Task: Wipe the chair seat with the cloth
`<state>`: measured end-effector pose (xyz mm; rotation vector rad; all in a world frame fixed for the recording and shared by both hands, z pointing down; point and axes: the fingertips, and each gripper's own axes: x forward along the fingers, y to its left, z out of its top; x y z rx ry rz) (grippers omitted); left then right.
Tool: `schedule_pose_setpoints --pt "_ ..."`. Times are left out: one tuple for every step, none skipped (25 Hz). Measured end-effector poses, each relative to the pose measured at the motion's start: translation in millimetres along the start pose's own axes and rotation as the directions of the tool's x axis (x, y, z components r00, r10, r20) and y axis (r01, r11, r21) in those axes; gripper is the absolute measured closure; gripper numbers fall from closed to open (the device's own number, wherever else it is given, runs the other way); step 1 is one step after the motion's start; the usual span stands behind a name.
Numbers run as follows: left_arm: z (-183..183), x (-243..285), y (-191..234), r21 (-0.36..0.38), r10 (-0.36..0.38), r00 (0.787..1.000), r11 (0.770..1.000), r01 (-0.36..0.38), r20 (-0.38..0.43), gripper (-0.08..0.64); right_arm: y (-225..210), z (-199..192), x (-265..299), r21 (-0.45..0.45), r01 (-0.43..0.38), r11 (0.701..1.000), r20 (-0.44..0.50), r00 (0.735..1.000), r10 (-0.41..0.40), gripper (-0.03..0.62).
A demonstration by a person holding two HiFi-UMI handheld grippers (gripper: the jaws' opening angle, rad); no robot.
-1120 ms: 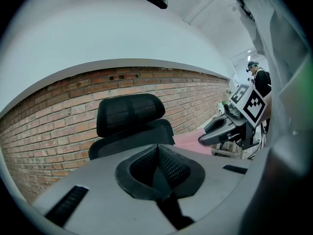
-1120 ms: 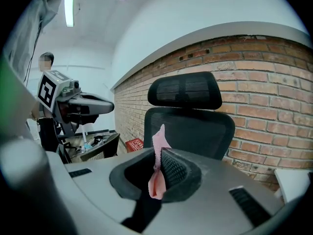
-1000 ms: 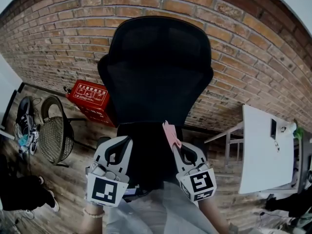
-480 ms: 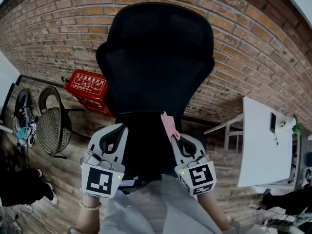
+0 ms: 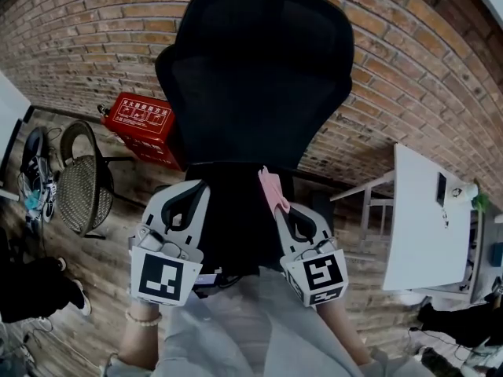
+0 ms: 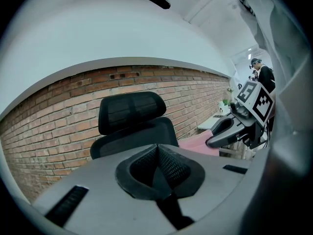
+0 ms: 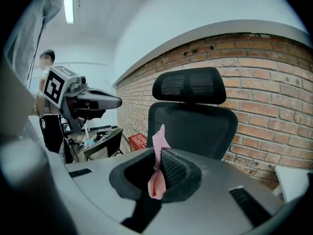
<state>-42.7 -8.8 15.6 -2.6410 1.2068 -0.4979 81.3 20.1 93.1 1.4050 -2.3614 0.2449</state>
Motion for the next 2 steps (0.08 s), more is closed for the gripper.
schedule_pose_setpoints --pt "0.0 0.3 0.1 0.0 0.0 1.0 1.0 0.0 0.0 0.541 0.2 0.7 0.4 0.001 -0.001 1.0 0.001 1.0 0.001 0.537" --pt "-0.1 0.5 0.1 0.0 0.0 1.0 1.0 0.0 0.0 0.541 0.4 1.3 0.8 0.001 -0.002 1.0 0.002 1.0 0.002 0.537"
